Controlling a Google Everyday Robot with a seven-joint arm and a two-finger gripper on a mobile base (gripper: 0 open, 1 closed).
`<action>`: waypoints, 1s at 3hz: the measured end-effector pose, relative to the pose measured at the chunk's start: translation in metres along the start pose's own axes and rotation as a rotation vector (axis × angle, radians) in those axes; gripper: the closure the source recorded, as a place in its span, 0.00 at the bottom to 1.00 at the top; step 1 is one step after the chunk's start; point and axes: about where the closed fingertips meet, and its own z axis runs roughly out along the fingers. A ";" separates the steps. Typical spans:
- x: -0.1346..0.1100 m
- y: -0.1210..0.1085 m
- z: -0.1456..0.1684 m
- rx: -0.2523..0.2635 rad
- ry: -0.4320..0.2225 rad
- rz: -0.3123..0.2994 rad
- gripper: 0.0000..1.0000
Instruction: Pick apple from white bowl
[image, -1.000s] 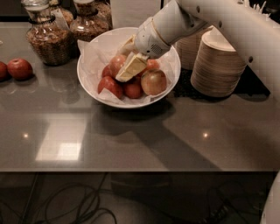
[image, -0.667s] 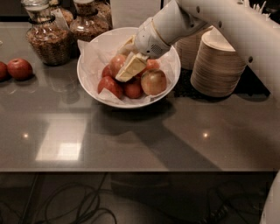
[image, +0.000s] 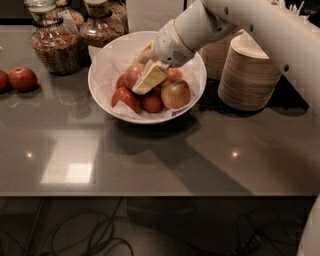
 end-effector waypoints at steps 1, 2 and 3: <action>-0.009 0.000 -0.006 0.002 -0.032 -0.009 1.00; -0.027 -0.004 -0.033 0.052 -0.071 -0.037 1.00; -0.044 -0.003 -0.068 0.122 -0.111 -0.072 1.00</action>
Offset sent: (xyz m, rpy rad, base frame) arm -0.0122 -0.0197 0.0835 0.1256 -0.1312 -0.0101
